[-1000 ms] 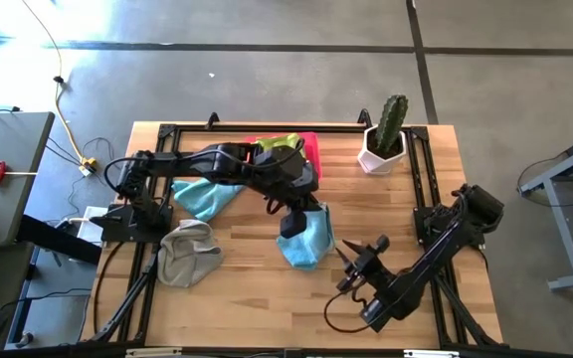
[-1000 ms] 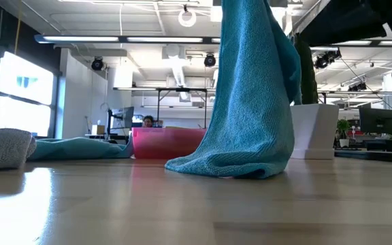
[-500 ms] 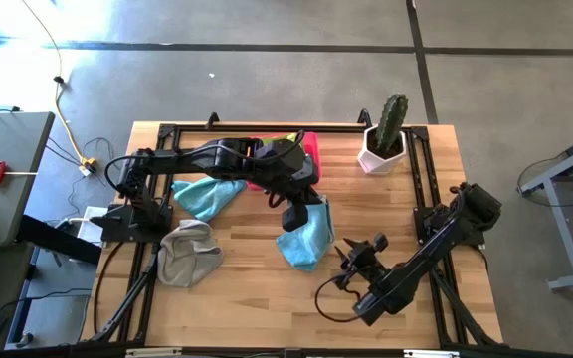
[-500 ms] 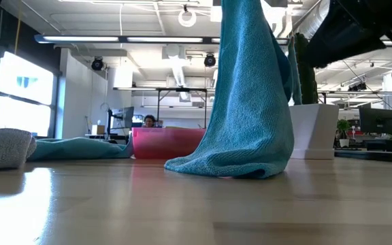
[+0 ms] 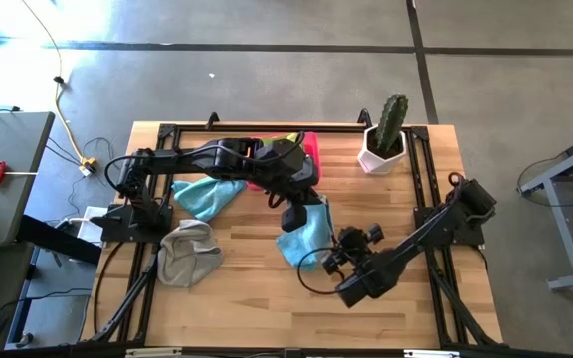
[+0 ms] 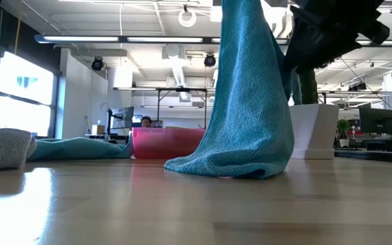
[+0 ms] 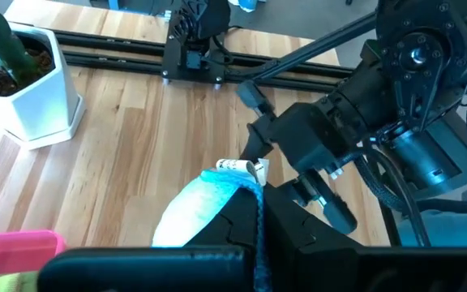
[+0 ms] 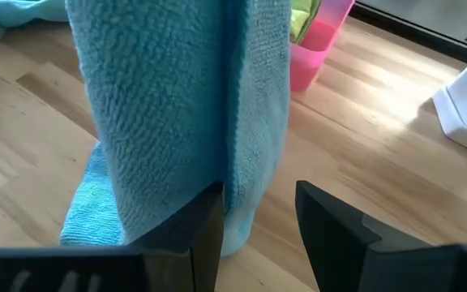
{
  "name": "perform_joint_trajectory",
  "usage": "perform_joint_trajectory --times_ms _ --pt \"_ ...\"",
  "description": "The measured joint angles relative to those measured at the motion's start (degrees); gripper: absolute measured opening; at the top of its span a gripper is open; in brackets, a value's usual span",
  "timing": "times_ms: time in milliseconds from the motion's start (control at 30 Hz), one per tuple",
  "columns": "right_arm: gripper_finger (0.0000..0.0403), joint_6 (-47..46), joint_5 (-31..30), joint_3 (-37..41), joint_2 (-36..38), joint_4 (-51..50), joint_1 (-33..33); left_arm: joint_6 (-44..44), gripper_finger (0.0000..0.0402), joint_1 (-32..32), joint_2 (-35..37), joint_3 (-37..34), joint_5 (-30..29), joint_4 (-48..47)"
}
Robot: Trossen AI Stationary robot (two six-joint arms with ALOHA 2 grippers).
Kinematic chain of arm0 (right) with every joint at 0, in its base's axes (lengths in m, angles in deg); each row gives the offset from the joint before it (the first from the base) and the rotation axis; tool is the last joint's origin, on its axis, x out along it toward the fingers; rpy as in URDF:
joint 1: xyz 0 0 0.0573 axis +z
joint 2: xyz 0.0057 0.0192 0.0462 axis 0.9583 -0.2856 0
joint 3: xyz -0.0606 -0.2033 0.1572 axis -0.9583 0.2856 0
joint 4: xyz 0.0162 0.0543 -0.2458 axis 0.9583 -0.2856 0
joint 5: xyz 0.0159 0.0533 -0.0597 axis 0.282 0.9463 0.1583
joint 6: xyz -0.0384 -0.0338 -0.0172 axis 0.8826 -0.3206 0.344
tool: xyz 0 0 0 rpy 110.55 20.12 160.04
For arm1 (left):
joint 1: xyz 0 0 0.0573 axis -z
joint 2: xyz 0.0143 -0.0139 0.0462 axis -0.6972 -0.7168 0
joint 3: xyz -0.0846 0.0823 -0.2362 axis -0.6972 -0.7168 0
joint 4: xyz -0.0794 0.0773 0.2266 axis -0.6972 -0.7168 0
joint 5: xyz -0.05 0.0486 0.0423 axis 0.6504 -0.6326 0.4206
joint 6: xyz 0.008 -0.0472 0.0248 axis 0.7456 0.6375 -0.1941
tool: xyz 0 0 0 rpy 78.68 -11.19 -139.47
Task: Fold microfiber towels
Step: Fold the bottom blue microfiber cloth
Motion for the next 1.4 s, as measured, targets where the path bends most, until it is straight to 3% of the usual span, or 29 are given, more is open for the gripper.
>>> perform_joint_trajectory --times_ms 333,433,600,967,1400 --pt "0.0146 0.02 0.67 -0.02 0.00 -1.99 -3.65 -0.56 0.0000 0.00 0.00 0.00 0.00 -2.10" --pt "0.0136 0.46 3.83 -0.02 0.00 -2.62 -4.58 -0.56 0.0000 -0.04 0.00 0.00 0.02 -2.61" --pt "0.0119 1.47 3.68 -0.04 0.00 -3.42 -4.75 -1.00 0.0000 -0.15 0.00 0.00 0.02 -2.58" --pt "0.0171 2.46 5.21 -3.66 0.00 -9.51 -5.61 -1.00 0.0000 -0.28 0.00 0.00 0.02 -2.57" --pt "0.0174 8.01 7.07 -1.35 0.00 -7.54 -8.91 -0.96 0.0000 -0.28 0.00 0.00 0.02 -2.71"
